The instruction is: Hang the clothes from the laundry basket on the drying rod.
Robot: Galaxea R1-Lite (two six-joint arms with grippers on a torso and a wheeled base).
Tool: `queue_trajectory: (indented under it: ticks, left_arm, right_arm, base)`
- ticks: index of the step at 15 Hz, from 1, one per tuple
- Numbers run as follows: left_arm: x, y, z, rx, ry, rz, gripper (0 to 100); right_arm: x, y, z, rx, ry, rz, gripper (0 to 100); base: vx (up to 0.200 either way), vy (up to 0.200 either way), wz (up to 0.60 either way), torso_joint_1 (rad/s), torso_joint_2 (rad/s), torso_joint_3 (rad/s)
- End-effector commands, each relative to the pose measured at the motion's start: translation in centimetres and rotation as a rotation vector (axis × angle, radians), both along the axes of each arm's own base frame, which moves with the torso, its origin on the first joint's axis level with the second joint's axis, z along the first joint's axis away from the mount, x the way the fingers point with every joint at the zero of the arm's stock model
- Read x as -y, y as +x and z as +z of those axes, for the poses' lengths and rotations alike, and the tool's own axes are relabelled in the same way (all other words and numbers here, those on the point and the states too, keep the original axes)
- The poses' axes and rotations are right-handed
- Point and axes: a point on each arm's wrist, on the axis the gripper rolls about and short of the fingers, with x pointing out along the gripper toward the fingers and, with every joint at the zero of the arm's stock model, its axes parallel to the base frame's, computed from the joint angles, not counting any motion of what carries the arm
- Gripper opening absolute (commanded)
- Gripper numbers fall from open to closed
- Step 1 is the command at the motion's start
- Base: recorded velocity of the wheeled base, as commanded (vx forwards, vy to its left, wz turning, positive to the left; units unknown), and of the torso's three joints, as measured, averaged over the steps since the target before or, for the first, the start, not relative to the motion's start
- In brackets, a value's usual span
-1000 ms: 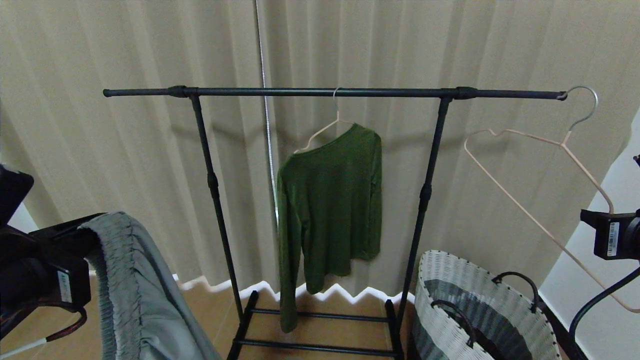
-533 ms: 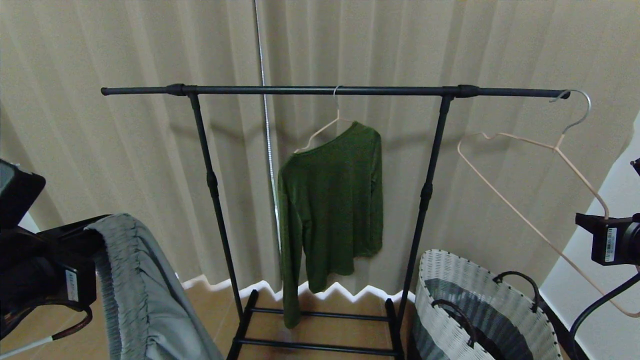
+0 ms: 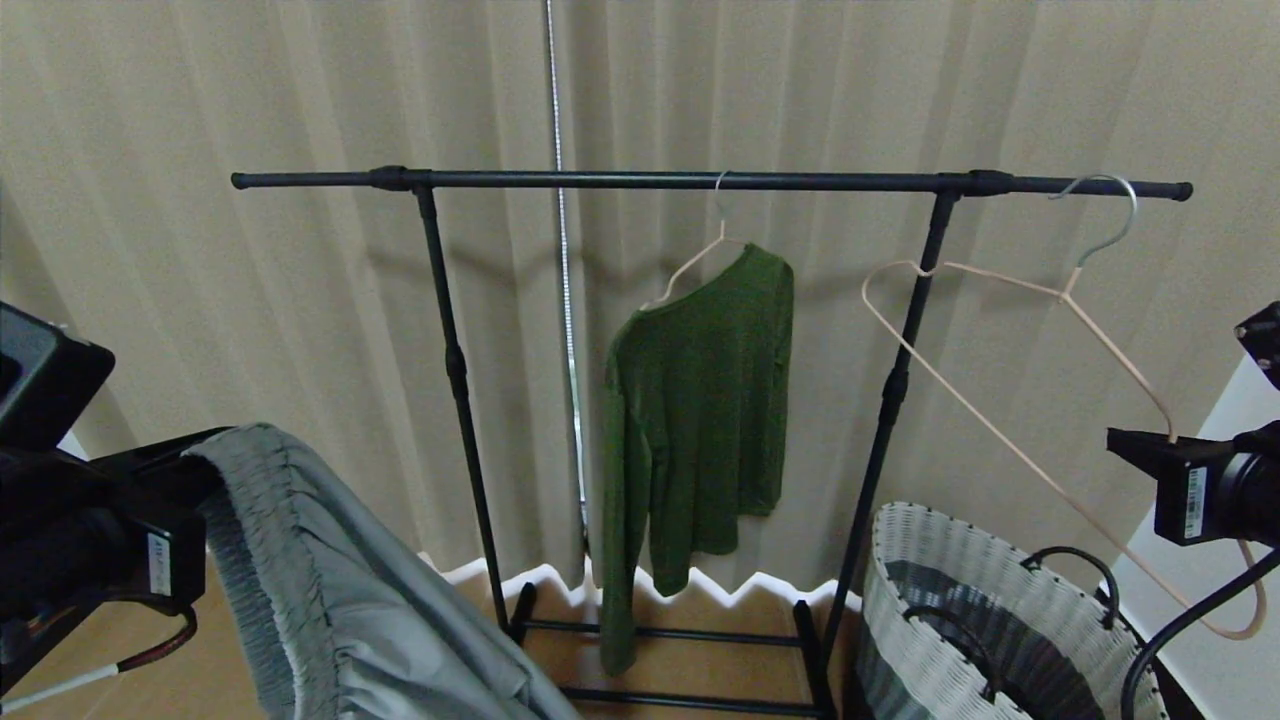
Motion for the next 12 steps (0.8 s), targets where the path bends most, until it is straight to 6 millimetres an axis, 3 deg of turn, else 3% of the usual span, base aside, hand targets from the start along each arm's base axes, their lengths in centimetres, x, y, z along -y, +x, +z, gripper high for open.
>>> queue_trajectory:
  ticks: [1, 4, 12]
  left_arm:
    - [0.0, 0.1, 0.0, -0.002, 0.0, 0.0, 0]
    - [0.1, 0.2, -0.1, -0.005, 0.007, -0.001, 0]
    - [0.4, 0.8, -0.4, -0.003, -0.001, -0.007, 0]
  right_arm:
    - [-0.6, -0.1, 0.0, 0.001, 0.001, 0.038, 0]
    - [-1.3, -0.3, 0.1, 0.007, 0.011, 0.076, 0]
    - [-4.0, -0.6, 0.9, 0.06, 0.042, 0.253, 0]
  base:
    - [0.0, 0.2, 0.0, 0.002, 0.0, 0.002]
    - [0.0, 0.2, 0.0, 0.001, 0.0, 0.002]
    - [0.0, 0.0, 0.0, 0.0, 0.0, 0.0]
